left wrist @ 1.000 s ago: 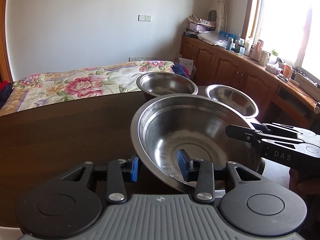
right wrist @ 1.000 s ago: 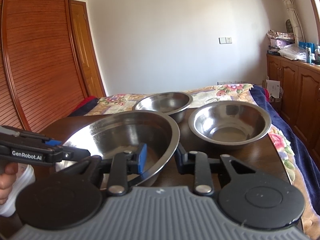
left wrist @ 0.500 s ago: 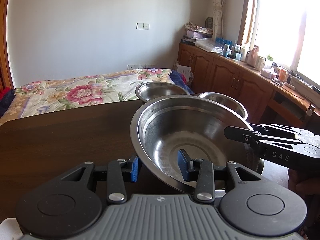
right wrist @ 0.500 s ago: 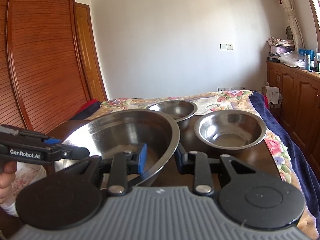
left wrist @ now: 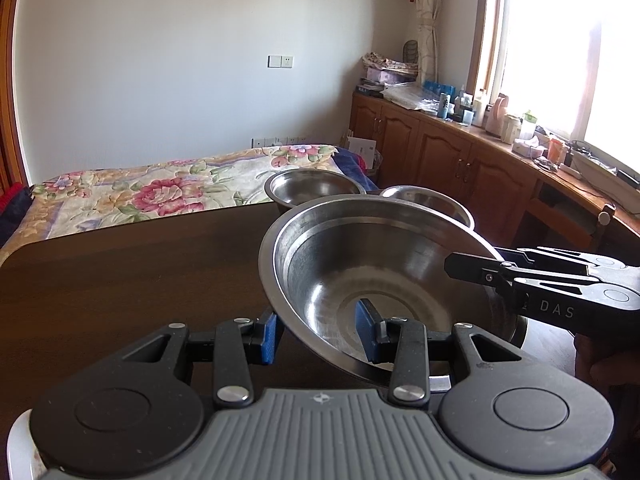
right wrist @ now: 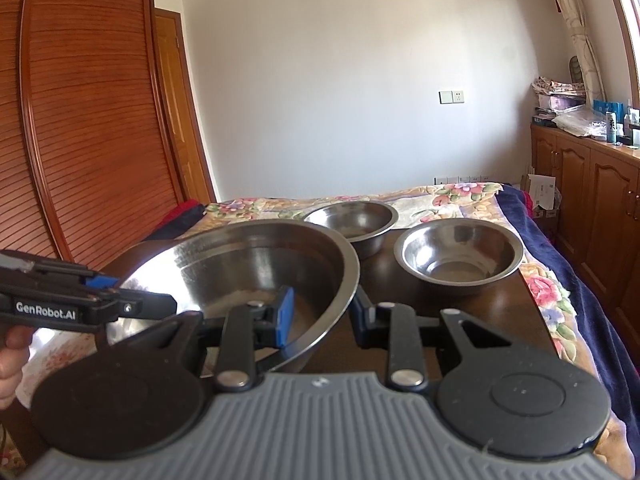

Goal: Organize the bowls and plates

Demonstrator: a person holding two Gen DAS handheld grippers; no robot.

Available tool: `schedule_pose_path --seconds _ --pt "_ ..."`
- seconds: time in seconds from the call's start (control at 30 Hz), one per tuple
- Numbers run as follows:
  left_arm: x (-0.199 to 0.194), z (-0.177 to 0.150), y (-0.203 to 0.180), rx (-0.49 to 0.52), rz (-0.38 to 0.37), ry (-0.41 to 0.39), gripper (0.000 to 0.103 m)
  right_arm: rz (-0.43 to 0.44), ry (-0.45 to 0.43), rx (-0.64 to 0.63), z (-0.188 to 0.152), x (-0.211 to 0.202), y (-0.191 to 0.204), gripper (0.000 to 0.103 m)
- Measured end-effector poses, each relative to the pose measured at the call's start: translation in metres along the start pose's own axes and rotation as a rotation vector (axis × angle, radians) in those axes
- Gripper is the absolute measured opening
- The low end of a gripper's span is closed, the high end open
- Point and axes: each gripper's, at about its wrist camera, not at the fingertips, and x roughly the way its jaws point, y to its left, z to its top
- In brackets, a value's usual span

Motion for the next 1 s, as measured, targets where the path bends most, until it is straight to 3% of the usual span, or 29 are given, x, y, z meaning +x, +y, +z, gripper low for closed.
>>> schedule_pose_path --seconds 0.6,1.0 --pt "-0.020 -0.009 -0.003 0.011 -0.001 -0.019 0.041 -0.001 0.011 -0.008 -0.010 -0.024 0.018 0.032" --pt "-0.030 -0.032 0.000 -0.002 -0.006 0.007 0.041 0.004 0.039 -0.019 -0.023 -0.033 0.027 0.032"
